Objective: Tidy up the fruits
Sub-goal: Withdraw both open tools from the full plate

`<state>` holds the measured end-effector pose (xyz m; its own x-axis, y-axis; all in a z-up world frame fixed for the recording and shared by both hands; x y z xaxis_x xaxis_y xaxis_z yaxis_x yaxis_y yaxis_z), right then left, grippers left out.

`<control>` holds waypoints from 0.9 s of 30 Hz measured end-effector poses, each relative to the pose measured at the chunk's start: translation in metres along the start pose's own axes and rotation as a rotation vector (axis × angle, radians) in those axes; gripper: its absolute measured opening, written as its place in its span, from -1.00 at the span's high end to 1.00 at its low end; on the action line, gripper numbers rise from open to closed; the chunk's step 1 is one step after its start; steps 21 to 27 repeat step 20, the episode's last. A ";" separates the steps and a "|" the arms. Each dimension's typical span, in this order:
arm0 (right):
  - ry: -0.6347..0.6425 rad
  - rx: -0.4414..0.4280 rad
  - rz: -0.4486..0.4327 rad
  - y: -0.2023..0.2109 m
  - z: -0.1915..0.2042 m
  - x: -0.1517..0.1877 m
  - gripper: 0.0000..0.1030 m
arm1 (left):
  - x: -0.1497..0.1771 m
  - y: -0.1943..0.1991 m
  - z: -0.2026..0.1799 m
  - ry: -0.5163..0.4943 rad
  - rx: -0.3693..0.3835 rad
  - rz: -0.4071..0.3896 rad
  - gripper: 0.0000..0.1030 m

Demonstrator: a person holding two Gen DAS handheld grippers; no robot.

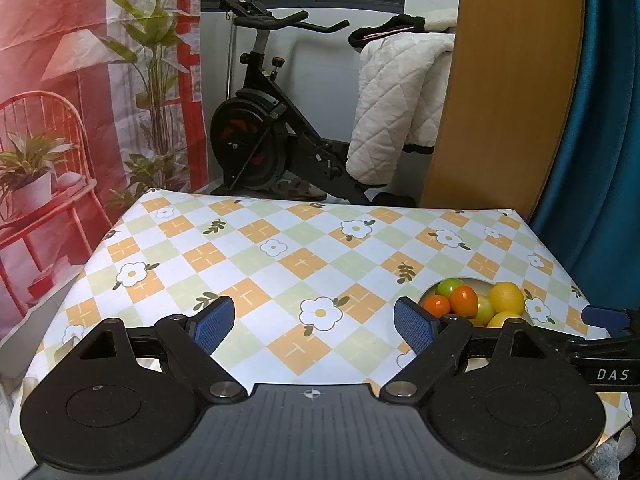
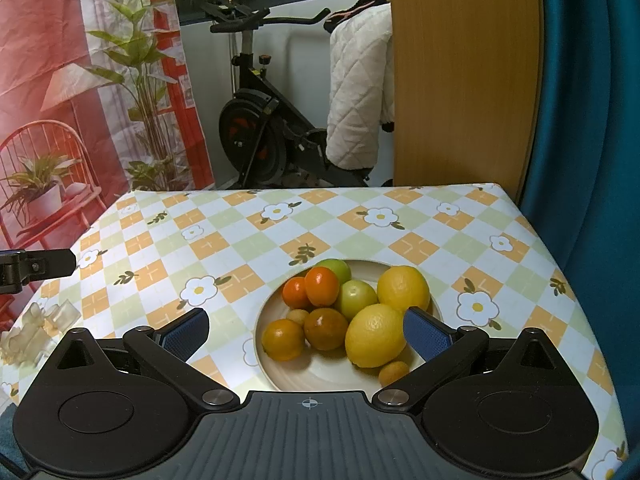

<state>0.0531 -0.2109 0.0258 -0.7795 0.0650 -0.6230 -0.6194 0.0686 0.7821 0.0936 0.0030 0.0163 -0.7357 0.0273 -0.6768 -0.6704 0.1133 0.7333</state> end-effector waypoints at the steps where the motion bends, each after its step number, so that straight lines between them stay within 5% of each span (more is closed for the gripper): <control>1: 0.001 0.000 -0.001 0.001 0.000 -0.001 -0.99 | 0.000 0.000 0.000 0.001 0.000 0.000 -0.72; 27: 0.003 0.000 -0.006 0.002 -0.001 -0.002 -0.99 | -0.001 0.002 0.003 0.019 -0.016 -0.008 -0.73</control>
Point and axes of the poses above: each gripper's, at about its wrist camera, not at the fingertips, and y roughly against the way its jaws point, z to its left, x to its underside, the point moved 3 cm from there along -y, roughly the way its jaws point, and after that the axes turned 13 degrees about z, right-handed, at the moved point
